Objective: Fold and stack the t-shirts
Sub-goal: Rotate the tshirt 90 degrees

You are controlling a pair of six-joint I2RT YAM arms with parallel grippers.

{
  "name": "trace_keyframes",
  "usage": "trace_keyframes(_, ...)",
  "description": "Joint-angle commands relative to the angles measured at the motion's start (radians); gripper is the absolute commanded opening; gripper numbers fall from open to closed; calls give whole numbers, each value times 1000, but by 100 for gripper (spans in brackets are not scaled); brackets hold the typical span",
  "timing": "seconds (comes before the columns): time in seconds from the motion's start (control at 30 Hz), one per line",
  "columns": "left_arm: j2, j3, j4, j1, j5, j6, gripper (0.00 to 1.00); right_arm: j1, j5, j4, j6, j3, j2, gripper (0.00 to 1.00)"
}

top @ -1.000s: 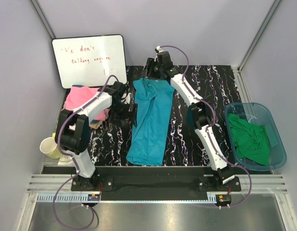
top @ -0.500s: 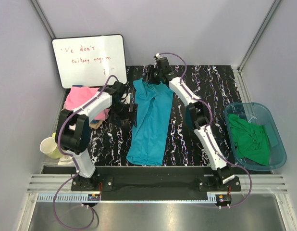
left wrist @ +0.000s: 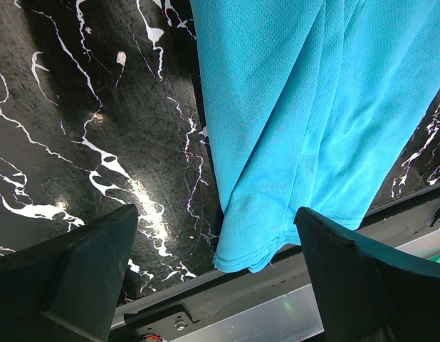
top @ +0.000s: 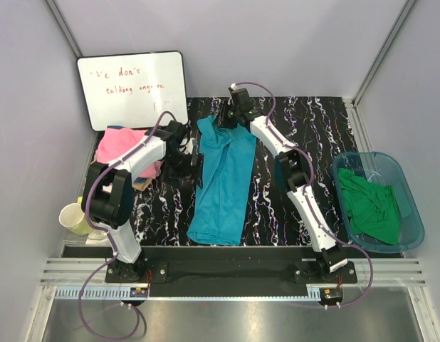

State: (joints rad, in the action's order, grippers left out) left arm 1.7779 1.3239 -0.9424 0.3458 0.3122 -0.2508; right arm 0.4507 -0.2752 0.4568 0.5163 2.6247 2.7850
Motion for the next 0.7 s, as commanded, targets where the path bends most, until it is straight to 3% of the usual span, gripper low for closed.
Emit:
trace_keyframes(0.0, -5, 31, -4, 2, 15, 19, 99, 6, -2, -29, 4, -8, 8, 34)
trace_keyframes(0.03, -3, 32, -3, 2, 13, 19, 99, 6, -2, -29, 2, -6, 8, 25)
trace_keyframes(0.17, -5, 31, -4, 2, 11, 19, 99, 6, -5, -27, -10, -3, 7, 12)
trace_keyframes(0.67, 18, 54, -4, 2, 8, 24, 99, 6, 10, -18, -108, -29, -119, 7)
